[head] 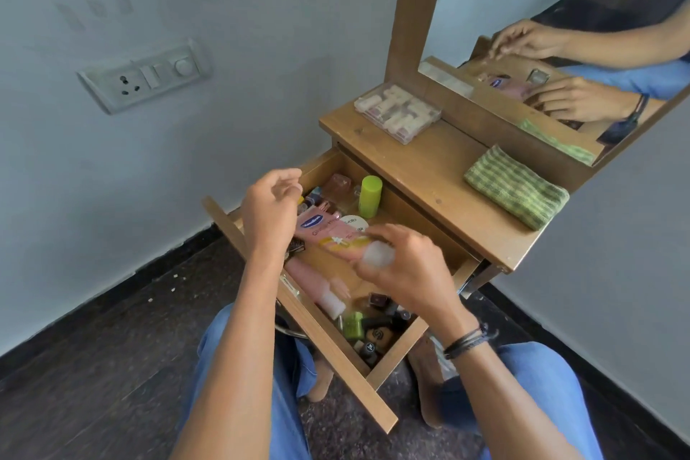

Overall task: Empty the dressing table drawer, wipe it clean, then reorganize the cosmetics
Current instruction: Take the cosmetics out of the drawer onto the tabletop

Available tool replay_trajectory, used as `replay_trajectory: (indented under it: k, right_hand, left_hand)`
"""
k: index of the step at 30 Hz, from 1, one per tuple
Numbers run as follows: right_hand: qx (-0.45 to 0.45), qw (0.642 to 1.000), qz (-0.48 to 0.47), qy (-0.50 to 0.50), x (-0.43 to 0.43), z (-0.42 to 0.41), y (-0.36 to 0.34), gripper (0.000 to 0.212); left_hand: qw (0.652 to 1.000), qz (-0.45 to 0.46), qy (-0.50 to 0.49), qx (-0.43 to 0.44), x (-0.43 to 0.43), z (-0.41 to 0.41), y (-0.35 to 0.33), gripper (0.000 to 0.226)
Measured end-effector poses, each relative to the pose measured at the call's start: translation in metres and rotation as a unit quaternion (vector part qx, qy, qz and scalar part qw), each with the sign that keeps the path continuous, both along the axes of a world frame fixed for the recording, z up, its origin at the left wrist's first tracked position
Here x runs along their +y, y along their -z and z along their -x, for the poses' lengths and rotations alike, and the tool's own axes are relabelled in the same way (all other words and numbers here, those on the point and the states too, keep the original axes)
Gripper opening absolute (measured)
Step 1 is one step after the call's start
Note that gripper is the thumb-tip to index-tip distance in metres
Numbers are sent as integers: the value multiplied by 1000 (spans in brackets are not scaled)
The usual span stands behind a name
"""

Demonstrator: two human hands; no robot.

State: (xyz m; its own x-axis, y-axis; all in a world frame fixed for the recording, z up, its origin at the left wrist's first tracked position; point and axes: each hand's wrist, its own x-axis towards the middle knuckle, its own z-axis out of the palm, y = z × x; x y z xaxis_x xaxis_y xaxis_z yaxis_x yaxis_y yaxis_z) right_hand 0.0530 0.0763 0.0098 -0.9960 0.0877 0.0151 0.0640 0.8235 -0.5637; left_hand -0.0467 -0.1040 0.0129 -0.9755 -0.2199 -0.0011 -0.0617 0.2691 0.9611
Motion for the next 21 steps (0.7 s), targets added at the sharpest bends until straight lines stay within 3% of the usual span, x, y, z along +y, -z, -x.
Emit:
replay_trajectory:
  k: [4,10,21]
  right_hand:
    - [35,996,68,38,25,8,-32,56]
    - [120,981,85,126,61,49,-64,53]
    - [123,976,27,179,93,135,-56,53]
  left_hand:
    - [998,-47,-28,-7,0,-2,-2,22]
    - [998,-58,-2,-9,11,-3,-2,24]
    - [990,74,107,-57,18,0,15,18]
